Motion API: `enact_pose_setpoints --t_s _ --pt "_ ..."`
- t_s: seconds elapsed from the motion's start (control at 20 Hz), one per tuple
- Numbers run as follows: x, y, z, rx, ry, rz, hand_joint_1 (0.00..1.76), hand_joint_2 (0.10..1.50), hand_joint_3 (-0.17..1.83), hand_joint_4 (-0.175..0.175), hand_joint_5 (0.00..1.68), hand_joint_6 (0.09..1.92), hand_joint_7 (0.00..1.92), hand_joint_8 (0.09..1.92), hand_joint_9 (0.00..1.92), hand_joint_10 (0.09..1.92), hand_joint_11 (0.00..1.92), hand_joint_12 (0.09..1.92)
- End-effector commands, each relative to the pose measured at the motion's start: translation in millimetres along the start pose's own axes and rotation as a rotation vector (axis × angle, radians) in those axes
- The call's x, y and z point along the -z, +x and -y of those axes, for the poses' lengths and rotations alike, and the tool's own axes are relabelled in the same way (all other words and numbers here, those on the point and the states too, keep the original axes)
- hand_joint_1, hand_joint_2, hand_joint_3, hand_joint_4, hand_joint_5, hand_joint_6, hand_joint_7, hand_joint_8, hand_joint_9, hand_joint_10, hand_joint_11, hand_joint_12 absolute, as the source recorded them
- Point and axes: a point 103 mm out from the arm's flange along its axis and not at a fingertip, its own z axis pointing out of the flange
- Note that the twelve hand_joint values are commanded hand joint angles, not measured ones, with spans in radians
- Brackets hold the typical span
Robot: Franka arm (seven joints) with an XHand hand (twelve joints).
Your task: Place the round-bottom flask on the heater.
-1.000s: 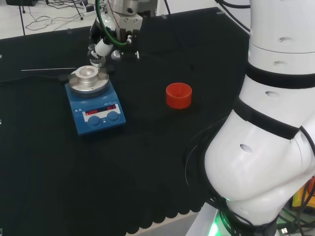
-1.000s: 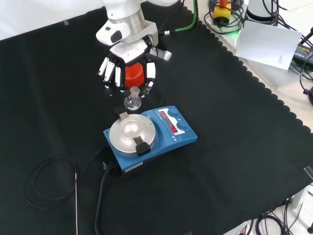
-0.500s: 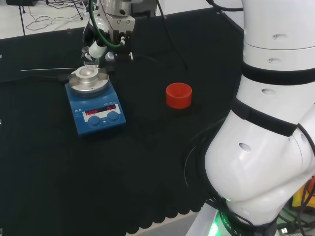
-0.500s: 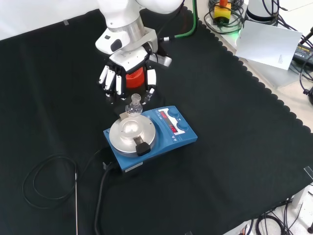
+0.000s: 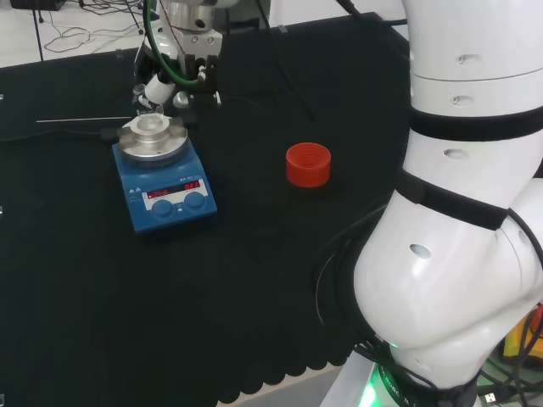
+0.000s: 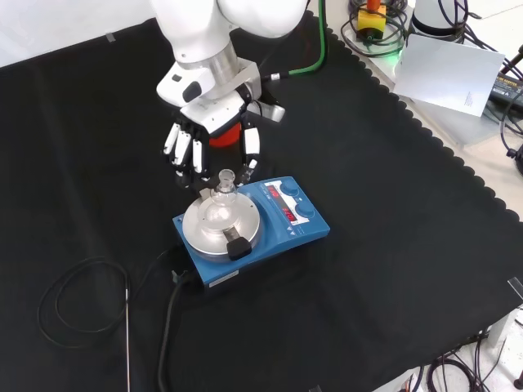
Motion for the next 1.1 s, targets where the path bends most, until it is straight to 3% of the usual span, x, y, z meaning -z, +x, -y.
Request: enact_pose_setpoints --t_s 0.05,0.65,0.9,1.1 --pt "-9 4 -7 0.005 0.021 0.003 1.15 0.55 0.88 0.073 1.26 0.8 0.66 0.66 0.86 0.51 0.58 1.27" --pt "-20 -2 -16 -0.002 0.041 0.023 1.15 0.55 0.88 0.075 1.26 0.8 0.66 0.66 0.86 0.5 0.58 1.27" --pt "-21 -6 -17 0.002 0.034 -0.018 1.15 0.57 0.85 0.077 1.25 0.81 0.66 0.66 0.85 0.5 0.58 1.27" --pt "-19 -10 -17 -0.002 0.042 -0.04 1.09 0.79 0.47 0.152 1.17 0.78 0.59 0.69 0.8 0.54 0.52 1.3"
